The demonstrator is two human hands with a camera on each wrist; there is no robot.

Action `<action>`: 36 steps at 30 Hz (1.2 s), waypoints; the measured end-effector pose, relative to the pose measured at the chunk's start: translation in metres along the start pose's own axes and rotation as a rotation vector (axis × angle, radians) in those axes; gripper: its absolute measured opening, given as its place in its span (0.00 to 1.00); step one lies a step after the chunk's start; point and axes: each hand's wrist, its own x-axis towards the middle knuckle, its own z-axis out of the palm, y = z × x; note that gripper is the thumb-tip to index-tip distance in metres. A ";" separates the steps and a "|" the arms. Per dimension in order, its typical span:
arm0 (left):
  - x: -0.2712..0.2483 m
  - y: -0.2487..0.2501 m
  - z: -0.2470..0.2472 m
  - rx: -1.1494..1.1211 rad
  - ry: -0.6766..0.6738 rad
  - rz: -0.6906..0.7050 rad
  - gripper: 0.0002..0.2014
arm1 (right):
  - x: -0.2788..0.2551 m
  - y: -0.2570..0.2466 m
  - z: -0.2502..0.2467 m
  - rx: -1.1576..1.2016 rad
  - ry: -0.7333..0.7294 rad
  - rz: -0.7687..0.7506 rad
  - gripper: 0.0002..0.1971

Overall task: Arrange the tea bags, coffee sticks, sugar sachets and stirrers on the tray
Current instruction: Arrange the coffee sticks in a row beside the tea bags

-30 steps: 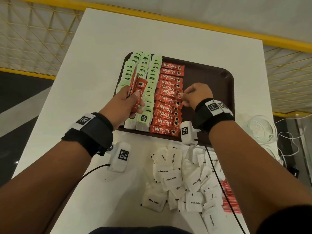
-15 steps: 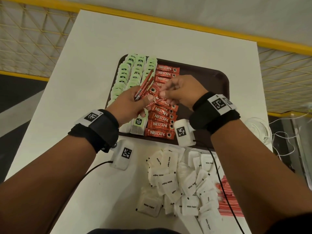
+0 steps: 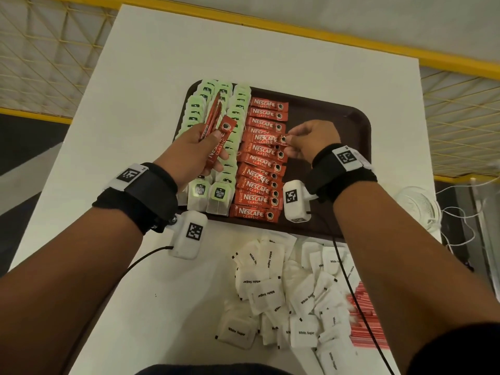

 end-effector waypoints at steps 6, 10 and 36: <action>0.002 0.004 -0.001 -0.048 -0.026 -0.053 0.11 | 0.007 0.002 0.002 -0.319 0.127 -0.056 0.14; -0.002 0.007 0.004 -0.051 -0.104 -0.066 0.11 | -0.013 -0.021 0.002 -0.490 0.027 -0.322 0.15; 0.008 0.008 -0.004 -0.025 -0.023 -0.093 0.08 | 0.011 -0.014 0.009 -0.015 0.060 0.159 0.11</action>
